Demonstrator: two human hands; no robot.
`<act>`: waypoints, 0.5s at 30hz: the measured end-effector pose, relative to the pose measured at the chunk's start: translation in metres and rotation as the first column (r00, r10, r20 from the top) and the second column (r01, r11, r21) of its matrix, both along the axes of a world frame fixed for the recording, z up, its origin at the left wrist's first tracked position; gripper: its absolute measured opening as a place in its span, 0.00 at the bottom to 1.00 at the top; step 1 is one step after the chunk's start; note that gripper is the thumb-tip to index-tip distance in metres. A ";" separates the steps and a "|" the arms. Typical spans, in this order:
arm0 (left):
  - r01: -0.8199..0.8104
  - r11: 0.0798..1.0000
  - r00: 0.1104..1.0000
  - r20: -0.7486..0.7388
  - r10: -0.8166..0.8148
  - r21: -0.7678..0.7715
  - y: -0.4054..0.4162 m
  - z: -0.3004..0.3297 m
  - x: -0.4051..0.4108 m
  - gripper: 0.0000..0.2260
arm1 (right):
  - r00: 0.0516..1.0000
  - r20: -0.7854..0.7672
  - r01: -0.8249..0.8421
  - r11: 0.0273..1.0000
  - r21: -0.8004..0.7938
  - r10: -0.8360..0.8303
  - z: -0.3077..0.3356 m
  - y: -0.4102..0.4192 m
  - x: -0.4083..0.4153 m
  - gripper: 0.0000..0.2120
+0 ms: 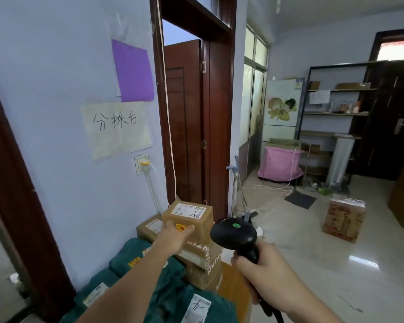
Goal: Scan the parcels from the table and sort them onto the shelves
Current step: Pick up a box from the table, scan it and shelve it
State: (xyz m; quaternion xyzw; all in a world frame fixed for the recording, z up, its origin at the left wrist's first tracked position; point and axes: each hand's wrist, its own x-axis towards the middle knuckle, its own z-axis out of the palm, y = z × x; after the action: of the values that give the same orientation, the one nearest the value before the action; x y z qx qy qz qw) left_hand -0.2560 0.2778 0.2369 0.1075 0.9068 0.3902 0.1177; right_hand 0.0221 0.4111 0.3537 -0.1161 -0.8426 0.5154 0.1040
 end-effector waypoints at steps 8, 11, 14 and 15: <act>-0.415 0.877 0.881 0.347 0.321 0.242 0.061 -0.022 -0.035 0.62 | 0.997 0.060 -0.053 0.998 -0.022 0.055 -0.022 0.077 -0.057 0.04; -0.550 0.782 0.793 0.478 0.378 0.293 0.077 -0.029 -0.045 0.63 | 0.993 0.084 -0.088 0.996 0.003 0.087 -0.028 0.108 -0.077 0.05; -0.634 0.696 0.720 0.586 0.372 0.337 0.089 -0.045 -0.064 0.73 | 0.983 0.107 -0.146 0.989 -0.014 0.147 -0.030 0.134 -0.097 0.04; -0.652 0.671 0.708 0.601 0.371 0.353 0.094 -0.039 -0.059 0.70 | 0.977 0.114 -0.178 0.983 -0.045 0.182 -0.030 0.142 -0.104 0.04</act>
State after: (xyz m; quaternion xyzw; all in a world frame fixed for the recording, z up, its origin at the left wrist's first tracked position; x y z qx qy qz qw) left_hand -0.3151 0.3715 0.1975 -0.2327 0.6895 0.6606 0.1846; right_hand -0.0818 0.5529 0.3235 -0.0714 -0.8453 0.5294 0.0049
